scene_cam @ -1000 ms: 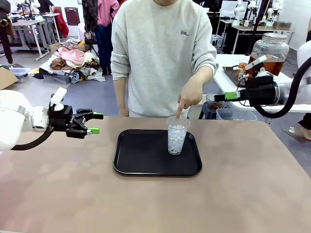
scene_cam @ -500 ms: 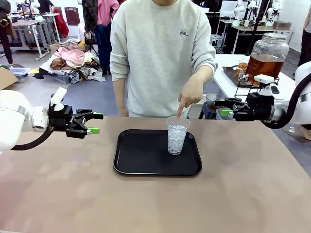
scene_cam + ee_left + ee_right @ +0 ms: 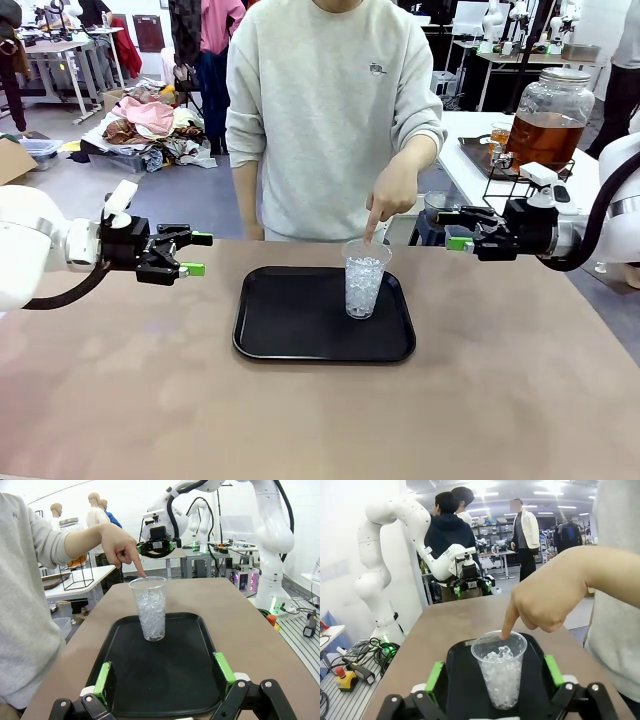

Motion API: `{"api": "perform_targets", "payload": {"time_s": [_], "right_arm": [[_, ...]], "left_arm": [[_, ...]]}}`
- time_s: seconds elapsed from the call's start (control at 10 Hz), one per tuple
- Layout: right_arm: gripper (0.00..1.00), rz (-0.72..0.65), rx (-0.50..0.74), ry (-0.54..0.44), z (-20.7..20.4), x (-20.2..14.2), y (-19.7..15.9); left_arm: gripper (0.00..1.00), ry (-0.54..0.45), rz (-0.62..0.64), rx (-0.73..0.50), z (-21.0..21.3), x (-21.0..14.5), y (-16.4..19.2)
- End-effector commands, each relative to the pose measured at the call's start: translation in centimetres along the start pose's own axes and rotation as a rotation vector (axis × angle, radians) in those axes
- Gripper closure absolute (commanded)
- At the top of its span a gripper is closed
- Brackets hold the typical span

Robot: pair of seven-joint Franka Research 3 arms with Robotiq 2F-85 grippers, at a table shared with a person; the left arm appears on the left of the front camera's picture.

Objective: Pour the drink into the iced cup.
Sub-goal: Pick up the iced cup indicated by the human and present it to them.

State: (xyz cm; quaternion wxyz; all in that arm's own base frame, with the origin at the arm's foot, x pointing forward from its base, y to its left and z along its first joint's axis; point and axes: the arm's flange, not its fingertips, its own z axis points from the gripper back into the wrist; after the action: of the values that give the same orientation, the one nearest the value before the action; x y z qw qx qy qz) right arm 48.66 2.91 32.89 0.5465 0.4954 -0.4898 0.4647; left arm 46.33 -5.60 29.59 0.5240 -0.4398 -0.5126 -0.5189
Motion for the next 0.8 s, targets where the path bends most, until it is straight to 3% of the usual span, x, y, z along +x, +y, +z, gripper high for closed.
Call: {"api": "perform_targets", "payload": {"time_s": [0.0,0.2,0.7], "right_arm": [[0.0,-0.015,0.004,-0.01,0.1,0.6,0.1],[0.0,0.0,0.0,-0.001,0.0,0.0,0.0],[0.0,0.113,0.022,0.005,-3.9,-5.5,0.2]], "left_arm": [[0.0,0.002,0.007,0.01,-0.2,0.2,0.1],[0.0,0.002,0.007,0.01,-0.2,0.2,0.1],[0.0,0.002,0.007,0.01,-0.2,0.2,0.1]]}}
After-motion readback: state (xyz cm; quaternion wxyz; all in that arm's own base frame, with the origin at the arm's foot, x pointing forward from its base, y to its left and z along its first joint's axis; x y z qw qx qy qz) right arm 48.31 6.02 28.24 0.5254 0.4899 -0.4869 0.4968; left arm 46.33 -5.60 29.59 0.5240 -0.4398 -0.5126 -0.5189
